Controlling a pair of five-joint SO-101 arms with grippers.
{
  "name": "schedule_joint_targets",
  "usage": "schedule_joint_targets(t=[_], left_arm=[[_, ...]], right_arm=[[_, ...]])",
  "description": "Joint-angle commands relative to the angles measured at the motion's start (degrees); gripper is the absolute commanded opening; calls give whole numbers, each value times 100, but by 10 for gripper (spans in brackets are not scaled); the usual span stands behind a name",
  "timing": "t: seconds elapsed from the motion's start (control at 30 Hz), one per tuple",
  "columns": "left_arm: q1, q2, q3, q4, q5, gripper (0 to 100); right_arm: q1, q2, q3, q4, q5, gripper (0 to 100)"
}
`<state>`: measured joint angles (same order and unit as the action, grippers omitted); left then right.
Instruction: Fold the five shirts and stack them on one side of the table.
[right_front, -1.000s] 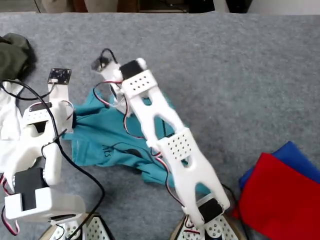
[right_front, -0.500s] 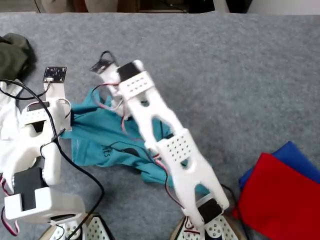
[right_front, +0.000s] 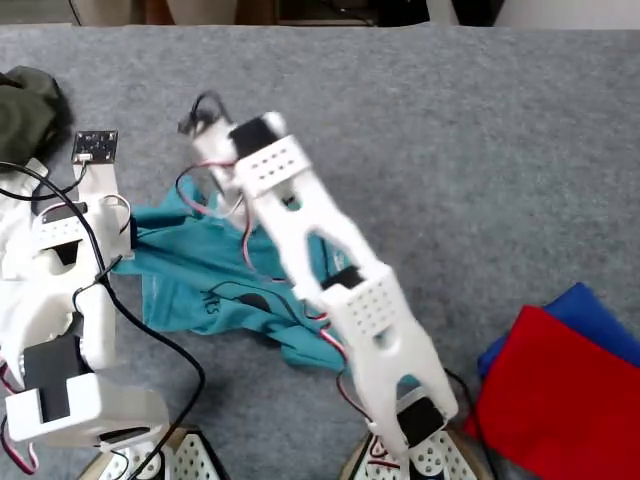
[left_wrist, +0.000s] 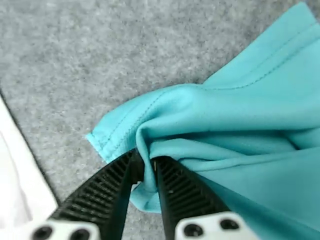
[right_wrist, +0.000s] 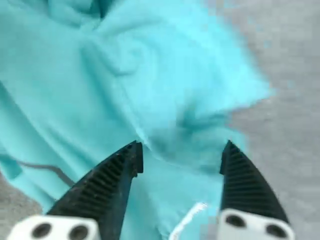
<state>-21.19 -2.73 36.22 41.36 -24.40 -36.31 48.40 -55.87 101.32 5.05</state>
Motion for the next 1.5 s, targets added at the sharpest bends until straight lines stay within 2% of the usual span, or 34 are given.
schedule_joint_targets(t=[0.0, 0.17, 0.4, 0.7, 1.0, 1.07, 1.2, 1.23, 1.47], left_arm=[[-88, -22, -281, -88, 62, 20], [-88, -13, -281, -88, 62, 20], [-79, -13, -281, -88, 62, 20], [-79, -13, -273, -88, 62, 20], [-79, -13, -273, -88, 62, 20], [-70, -13, -273, -88, 62, 20], [-70, -13, -264, -88, 62, 20], [-70, -13, -264, -88, 62, 20], [-70, -13, -264, -88, 62, 20]], right_arm=[[242, -1112, -347, 88, -44, 278], [593, -1253, -374, -308, -44, 277], [708, 154, -611, -1222, -62, 277], [708, 1692, -1719, -1187, -343, 277], [708, 1965, -1745, -765, -536, 275], [699, 1965, -1745, -686, -536, 237], [708, 1965, -1851, -686, -774, 41], [708, 1965, -1956, -668, -730, 19], [532, 1771, -2695, -642, -818, 26]])
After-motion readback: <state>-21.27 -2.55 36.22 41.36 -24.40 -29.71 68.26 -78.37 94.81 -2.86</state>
